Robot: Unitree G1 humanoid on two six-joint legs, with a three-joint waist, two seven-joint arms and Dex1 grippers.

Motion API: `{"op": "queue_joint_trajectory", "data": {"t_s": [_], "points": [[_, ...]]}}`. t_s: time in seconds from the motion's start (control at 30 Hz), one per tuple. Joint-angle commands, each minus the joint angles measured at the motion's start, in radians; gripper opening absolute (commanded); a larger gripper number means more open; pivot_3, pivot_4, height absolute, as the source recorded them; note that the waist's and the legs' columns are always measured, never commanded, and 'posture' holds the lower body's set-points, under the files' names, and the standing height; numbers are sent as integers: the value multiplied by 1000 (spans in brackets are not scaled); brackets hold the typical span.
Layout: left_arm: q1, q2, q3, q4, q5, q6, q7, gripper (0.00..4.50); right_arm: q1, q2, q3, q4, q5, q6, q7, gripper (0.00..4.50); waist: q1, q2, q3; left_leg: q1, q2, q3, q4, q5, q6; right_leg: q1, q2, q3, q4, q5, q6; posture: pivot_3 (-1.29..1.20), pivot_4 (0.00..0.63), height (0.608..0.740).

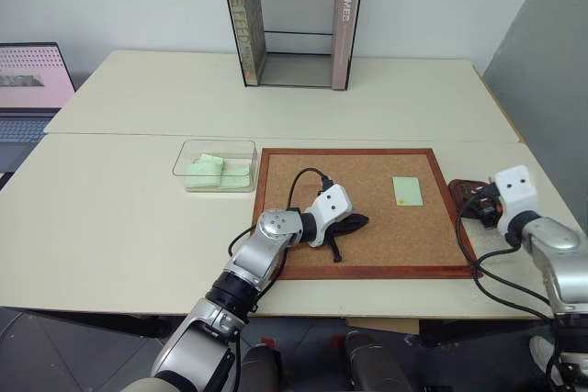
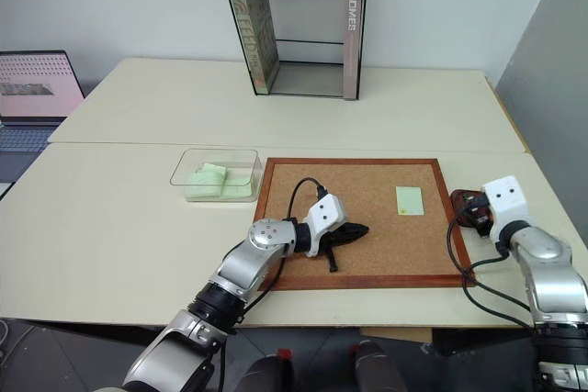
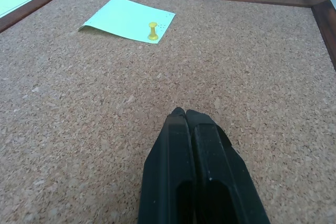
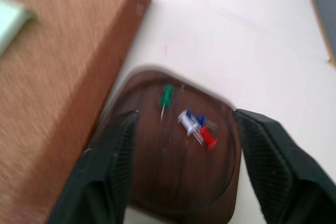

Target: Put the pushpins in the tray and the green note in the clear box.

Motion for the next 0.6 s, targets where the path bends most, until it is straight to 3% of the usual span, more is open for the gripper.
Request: {"op": "queue_joint_trajectory", "data": {"t_s": [0.03,0.2,0.37,0.6], "points": [[17,7,-19,47,27,24,1,0,24,35,-54,-151,93,18,29,3653,0,0,0,0,0,0,0,0,0,0,0,0,0,0,0,0,150,740],[1,-1,-17,62,23,24,-2,0,90,85,59,-222,88,-33,64,3653,0,0,0,0,0,0,0,0,0,0,0,0,-1,0,0,0,150,740],[-17,-12,-8,80,16,25,-1,0,58,187,142,-162,71,-91,43,3653,0,-1,0,0,0,0,1,0,0,0,0,0,-1,0,0,0,150,740],[-21,-17,-7,84,17,24,3,0,6,233,189,-25,17,-176,20,3653,1,-1,0,-1,1,0,1,0,0,0,0,0,-3,0,0,0,150,740]]}}
